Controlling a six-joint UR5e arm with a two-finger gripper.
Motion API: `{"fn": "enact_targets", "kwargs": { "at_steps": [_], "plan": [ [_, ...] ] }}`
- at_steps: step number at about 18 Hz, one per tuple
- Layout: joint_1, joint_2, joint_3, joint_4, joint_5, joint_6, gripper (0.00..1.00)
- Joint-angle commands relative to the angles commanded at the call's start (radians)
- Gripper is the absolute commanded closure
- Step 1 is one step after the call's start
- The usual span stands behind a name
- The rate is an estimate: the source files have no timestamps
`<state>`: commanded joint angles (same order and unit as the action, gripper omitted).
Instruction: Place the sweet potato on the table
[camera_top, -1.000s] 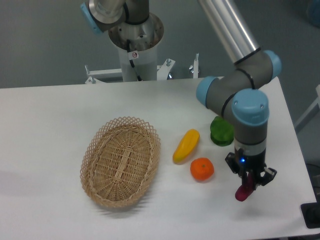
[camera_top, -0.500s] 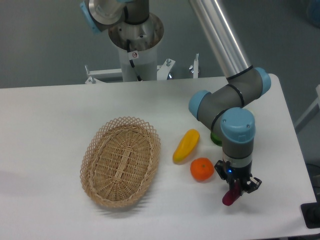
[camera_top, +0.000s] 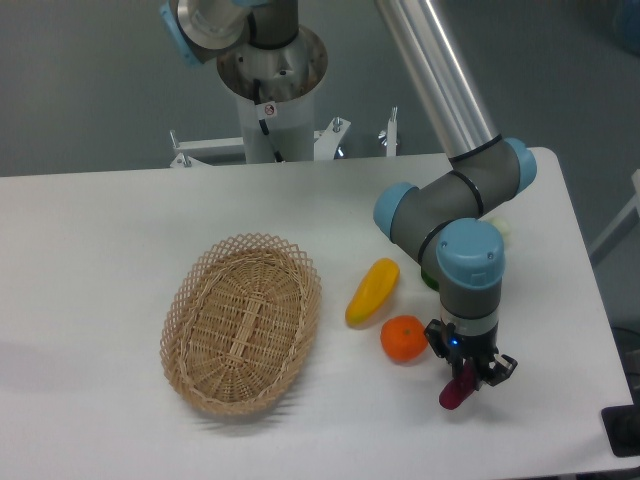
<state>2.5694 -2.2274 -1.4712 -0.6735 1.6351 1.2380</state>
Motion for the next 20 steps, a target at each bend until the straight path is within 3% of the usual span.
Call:
{"fn": "enact_targets", "kwargs": {
  "at_steps": [5, 14, 17, 20],
  "plan": [
    [0.0, 0.032, 0.028, -0.003, 0.0, -0.143, 0.0],
    [0.024, 0.138, 0.012, -0.014, 0.012, -0.127, 0.0],
    [0.061, 0.192, 0.011, -0.096, 0.012, -0.05, 0.0],
    [0.122, 0.262, 0.011, -0.233, 0.012, 0.116, 0.0]
  ]
}}
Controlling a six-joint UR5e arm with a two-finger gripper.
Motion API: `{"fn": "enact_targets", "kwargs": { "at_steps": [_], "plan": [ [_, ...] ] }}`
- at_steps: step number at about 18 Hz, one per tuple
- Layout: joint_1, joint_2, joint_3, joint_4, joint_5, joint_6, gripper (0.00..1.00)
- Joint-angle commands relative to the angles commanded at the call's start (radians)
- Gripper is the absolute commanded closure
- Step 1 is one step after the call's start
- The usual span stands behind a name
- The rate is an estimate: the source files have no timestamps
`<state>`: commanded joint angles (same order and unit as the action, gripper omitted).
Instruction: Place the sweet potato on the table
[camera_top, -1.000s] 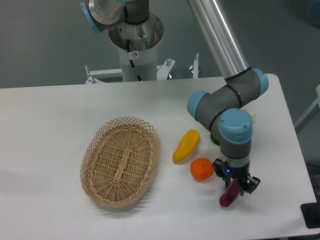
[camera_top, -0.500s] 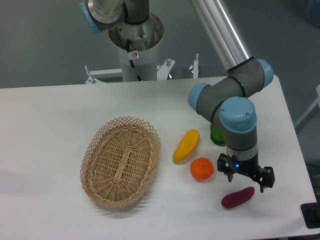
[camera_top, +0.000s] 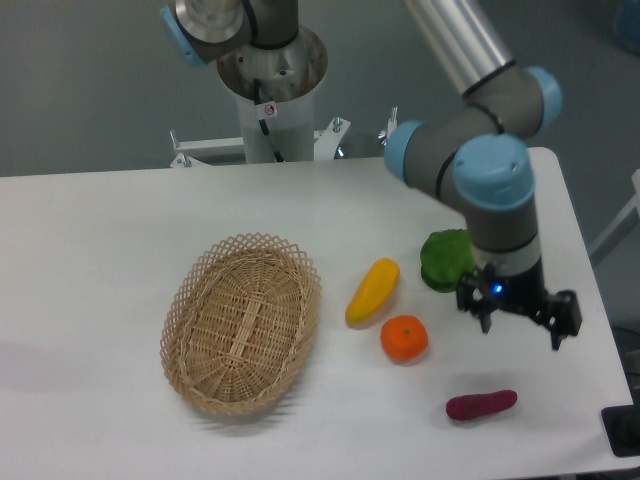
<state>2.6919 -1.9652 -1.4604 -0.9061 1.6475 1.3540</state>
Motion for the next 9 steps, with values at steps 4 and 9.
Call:
{"fn": "enact_targets", "kwargs": {
  "at_steps": [4, 9],
  "plan": [
    [0.098, 0.052, -0.003, -0.172, -0.012, 0.218, 0.0],
    [0.143, 0.078, -0.003, -0.215, -0.049, 0.347, 0.0]
  ]
}}
